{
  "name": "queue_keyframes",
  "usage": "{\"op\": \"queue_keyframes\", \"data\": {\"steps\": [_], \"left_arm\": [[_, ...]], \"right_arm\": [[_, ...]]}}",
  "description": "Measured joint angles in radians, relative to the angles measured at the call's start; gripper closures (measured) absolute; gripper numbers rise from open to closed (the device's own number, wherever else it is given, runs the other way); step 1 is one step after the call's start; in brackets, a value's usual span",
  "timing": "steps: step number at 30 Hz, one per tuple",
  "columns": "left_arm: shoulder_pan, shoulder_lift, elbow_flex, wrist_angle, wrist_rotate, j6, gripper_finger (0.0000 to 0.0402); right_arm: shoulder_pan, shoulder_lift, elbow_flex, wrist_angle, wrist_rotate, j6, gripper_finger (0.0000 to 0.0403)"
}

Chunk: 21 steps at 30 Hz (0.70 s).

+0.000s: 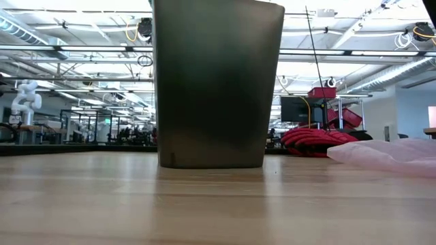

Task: Place trash/remove bag and relplace
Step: Remove the blue trash bag from the black trash bin

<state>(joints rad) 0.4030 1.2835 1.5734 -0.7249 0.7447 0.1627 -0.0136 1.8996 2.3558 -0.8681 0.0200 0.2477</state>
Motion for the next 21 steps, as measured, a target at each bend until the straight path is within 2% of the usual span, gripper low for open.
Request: {"op": "queue_keyframes", "data": {"steps": [3, 7, 14, 21], "left_arm": [[0.000, 0.000, 0.000, 0.010, 0.004, -0.001, 0.0394], [0.000, 0.000, 0.000, 0.009, 0.007, -0.037, 0.0398], [0.000, -0.011, 0.000, 0.006, 0.013, -0.053, 0.0400], [0.000, -0.043, 0.000, 0.010, 0.027, -0.053, 0.0401]], "right_arm": [[0.000, 0.000, 0.000, 0.007, 0.009, 0.005, 0.0403], [0.000, -0.002, 0.000, 0.018, 0.023, 0.038, 0.0389], [0.025, -0.039, 0.001, 0.016, 0.071, 0.056, 0.0313], [0.093, -0.038, 0.001, -0.101, 0.180, 0.101, 0.0257]]}}
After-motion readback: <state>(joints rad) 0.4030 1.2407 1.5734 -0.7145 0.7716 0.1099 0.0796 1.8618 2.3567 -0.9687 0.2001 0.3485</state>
